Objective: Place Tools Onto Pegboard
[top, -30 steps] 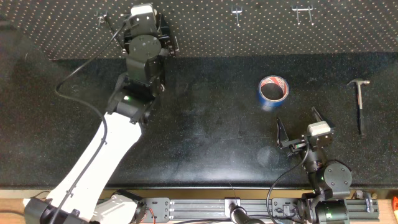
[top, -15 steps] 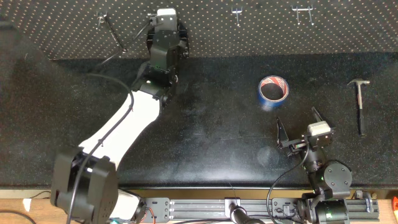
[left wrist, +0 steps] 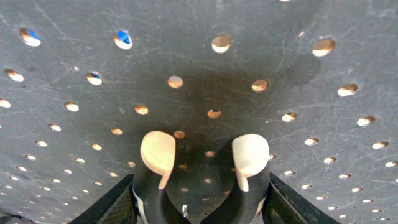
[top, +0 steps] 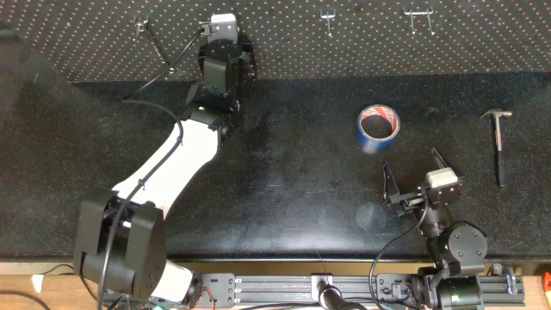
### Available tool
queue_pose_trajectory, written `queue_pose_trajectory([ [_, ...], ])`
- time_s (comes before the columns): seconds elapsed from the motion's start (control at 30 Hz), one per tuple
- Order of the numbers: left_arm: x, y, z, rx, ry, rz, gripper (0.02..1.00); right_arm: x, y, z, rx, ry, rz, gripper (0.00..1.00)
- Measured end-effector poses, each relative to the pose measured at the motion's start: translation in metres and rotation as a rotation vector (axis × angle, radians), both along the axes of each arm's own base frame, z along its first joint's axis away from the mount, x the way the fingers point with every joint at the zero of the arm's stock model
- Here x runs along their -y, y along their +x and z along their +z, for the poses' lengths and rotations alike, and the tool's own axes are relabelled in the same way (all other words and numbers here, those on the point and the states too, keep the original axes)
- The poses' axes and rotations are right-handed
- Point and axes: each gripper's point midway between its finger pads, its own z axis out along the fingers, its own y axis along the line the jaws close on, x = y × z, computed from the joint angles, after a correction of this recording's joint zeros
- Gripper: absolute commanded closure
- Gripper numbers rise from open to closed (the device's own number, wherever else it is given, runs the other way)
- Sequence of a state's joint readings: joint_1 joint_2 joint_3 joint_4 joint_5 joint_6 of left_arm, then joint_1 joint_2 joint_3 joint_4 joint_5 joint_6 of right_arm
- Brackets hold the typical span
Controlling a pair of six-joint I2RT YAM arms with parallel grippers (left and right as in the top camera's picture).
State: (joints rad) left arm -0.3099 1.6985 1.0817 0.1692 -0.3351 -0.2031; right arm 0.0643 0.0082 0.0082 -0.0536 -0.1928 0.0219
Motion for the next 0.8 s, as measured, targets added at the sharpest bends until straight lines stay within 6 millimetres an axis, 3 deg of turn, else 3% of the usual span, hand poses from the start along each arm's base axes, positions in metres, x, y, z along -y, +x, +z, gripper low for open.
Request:
queue_pose_trajectory([
  [0.57,0.003,0.002,0.001,0.015,-0.008,-0.009,0.987,0.000,0.000,0.000,0.000,0.000,0.000,0.025],
  [0.6,0.004,0.002,0.001,0.014,-0.008,-0.011,0.268,0.000,0.000,0.000,0.000,0.000,0.000,0.027],
  [0.63,0.005,0.002,0.002,0.019,-0.010,-0.014,0.025,0.000,0.000,0.000,0.000,0.000,0.000,0.025],
  [0.8,0.013,-0.008,-0.008,-0.046,-0.012,-0.062,0.023,0.000,0.000,0.000,0.001,0.000,0.000,0.025],
])
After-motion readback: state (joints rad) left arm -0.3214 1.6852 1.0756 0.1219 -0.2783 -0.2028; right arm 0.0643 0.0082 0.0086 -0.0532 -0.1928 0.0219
